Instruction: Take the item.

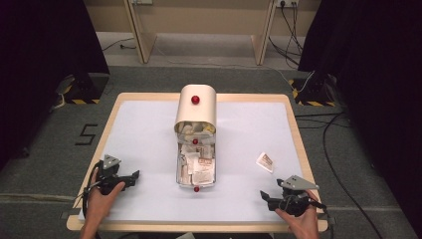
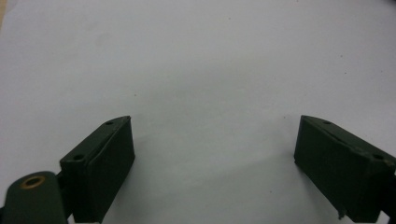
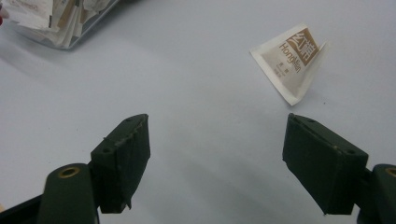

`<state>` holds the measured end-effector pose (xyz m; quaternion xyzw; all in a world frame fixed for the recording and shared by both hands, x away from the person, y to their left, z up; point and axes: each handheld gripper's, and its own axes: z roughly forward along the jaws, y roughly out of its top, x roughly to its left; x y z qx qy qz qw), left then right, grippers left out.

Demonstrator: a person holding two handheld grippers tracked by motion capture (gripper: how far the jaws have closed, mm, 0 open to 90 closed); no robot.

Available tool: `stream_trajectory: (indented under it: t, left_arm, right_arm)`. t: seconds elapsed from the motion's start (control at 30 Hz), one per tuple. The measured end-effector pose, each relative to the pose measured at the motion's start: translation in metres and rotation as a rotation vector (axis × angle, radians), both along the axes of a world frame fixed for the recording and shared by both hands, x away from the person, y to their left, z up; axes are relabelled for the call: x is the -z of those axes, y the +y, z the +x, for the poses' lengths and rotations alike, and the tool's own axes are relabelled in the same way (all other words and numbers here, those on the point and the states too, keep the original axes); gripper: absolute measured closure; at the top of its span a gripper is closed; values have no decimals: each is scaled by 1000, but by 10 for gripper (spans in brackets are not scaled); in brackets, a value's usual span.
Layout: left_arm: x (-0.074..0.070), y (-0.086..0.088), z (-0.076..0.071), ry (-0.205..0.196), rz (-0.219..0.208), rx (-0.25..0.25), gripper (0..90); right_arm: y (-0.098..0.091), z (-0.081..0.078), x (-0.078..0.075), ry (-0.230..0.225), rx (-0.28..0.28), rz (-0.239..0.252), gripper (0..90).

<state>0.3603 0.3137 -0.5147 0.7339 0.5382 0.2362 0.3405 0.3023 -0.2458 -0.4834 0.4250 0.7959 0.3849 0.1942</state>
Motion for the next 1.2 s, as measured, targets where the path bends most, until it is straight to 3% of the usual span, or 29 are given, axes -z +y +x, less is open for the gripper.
stream_trajectory:
  t: [0.33, 0.9, 1.2]
  left_arm:
    - [0, 0, 0, 0, 0, 0, 113]
    - [0, 0, 0, 0, 1, 0, 113]
    - [0, 0, 0, -1, 1, -1, 113]
  right_arm:
    - [1, -7, 4, 24, -15, -31, 242]
    - [-3, -20, 14, 98, -25, -27, 243]
    - [-1, -28, 19, 54, -46, -67, 220]
